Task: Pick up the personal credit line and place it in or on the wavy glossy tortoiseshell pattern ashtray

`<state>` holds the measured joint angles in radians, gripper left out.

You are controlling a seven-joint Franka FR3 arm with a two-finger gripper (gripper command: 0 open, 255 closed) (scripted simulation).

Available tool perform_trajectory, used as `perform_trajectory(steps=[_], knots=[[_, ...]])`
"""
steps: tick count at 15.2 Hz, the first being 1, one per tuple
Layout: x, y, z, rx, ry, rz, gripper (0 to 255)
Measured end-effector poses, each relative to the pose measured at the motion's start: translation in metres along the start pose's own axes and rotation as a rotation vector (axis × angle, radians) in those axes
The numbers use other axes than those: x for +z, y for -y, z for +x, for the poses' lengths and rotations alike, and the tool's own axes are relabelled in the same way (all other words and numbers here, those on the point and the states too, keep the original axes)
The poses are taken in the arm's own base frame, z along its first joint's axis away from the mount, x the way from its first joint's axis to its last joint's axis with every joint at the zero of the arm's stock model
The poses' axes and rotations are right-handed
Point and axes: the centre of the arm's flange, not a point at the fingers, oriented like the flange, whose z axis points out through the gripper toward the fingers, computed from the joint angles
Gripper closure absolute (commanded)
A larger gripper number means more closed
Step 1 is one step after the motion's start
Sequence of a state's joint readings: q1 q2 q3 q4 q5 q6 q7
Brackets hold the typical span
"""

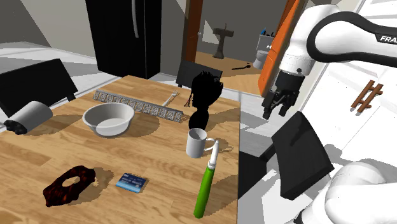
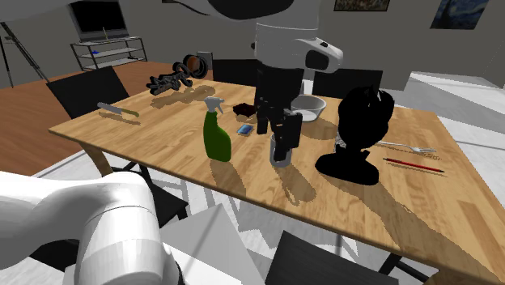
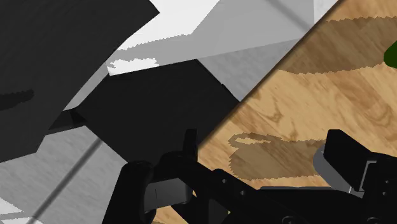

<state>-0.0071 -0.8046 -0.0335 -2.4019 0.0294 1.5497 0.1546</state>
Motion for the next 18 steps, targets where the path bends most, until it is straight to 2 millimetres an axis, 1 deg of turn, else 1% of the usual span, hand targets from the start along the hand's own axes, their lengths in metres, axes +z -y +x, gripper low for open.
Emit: perform_trajectory(steps=[1, 2, 5, 6, 7, 13, 15, 16, 18], knots=[[0.0, 0.0, 0.0, 0.0, 0.0, 0.0, 0], [0.004, 0.005, 0.002, -0.01, -0.006, 0.002, 0], [0.021, 0.026, 0.011, -0.062, -0.04, 0.012, 0], [0.031, 0.036, 0.016, -0.081, -0.052, 0.016, 0], [0.037, 0.047, 0.015, -0.101, -0.066, 0.02, 0], [0.075, 0.102, 0.032, -0.222, -0.149, 0.046, 0], [0.082, 0.123, 0.037, -0.263, -0.178, 0.055, 0], [0.092, 0.134, 0.038, -0.283, -0.19, 0.059, 0], [0.104, 0.153, 0.044, -0.323, -0.219, 0.067, 0]])
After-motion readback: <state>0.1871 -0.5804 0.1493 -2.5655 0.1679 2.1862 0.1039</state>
